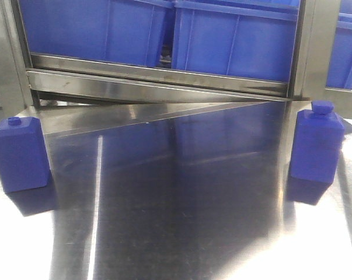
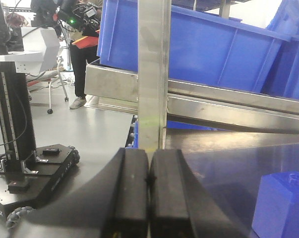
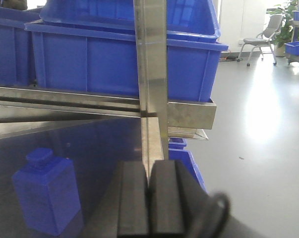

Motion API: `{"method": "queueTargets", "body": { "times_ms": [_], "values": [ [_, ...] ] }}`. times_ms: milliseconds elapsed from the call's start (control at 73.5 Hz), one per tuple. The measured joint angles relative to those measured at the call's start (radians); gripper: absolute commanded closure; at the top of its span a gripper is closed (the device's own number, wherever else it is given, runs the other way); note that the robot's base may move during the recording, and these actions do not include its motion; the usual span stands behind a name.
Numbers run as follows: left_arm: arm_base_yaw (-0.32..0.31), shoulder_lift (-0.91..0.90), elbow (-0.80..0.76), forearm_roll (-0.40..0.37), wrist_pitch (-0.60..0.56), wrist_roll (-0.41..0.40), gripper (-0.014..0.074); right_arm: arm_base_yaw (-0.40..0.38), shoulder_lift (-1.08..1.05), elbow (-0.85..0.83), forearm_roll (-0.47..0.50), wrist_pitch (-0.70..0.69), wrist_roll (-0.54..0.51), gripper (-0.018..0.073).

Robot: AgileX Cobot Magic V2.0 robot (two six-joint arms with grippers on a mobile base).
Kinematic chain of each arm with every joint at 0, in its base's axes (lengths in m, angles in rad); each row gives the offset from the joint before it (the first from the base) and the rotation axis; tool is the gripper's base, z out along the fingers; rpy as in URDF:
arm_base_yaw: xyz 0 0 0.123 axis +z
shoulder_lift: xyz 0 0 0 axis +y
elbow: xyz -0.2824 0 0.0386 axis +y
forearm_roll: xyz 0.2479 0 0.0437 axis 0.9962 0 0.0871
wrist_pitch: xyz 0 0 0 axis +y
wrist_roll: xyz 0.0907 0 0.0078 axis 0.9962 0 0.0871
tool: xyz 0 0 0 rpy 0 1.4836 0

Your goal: Pick and sort blue part to right shelf

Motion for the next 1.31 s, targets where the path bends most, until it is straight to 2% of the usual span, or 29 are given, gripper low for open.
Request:
{"method": "queueTargets", "body": {
  "times_ms": [462, 734, 816, 938, 1061, 1183, 1306],
  "values": [
    [0.000, 0.000, 0.000, 0.000, -0.009, 0.000, 0.0463, 0.000, 0.000, 0.000, 0.000, 0.000, 0.000, 0.0501],
    [0.000, 0.000, -0.014, 0.000, -0.113, 0.000, 0.0463, 0.000, 0.000, 0.000, 0.000, 0.000, 0.000, 0.0501],
    [0.000, 0.000, -0.087, 0.000, -0.036, 0.000, 0.0454, 0.000, 0.000, 0.000, 0.000, 0.000, 0.000, 0.0501],
    [0.000, 0.062, -0.281, 0.000, 0.126, 0.000, 0.0414, 0.000, 0.000, 0.000, 0.000, 0.000, 0.000, 0.0501],
    [0.000, 0.186, -0.475, -0.001, 0.328, 0.000, 0.0281, 0.000, 0.000, 0.000, 0.000, 0.000, 0.000, 0.0501],
    [0.000, 0.318, -0.600, -0.025, 0.459, 0.000, 0.0143, 0.000, 0.000, 0.000, 0.000, 0.000, 0.000, 0.0501],
    [-0.033, 0.438, -0.670, -0.067, 0.560, 0.000, 0.0060, 0.000, 0.000, 0.000, 0.000, 0.000, 0.000, 0.0501]
  ]
}}
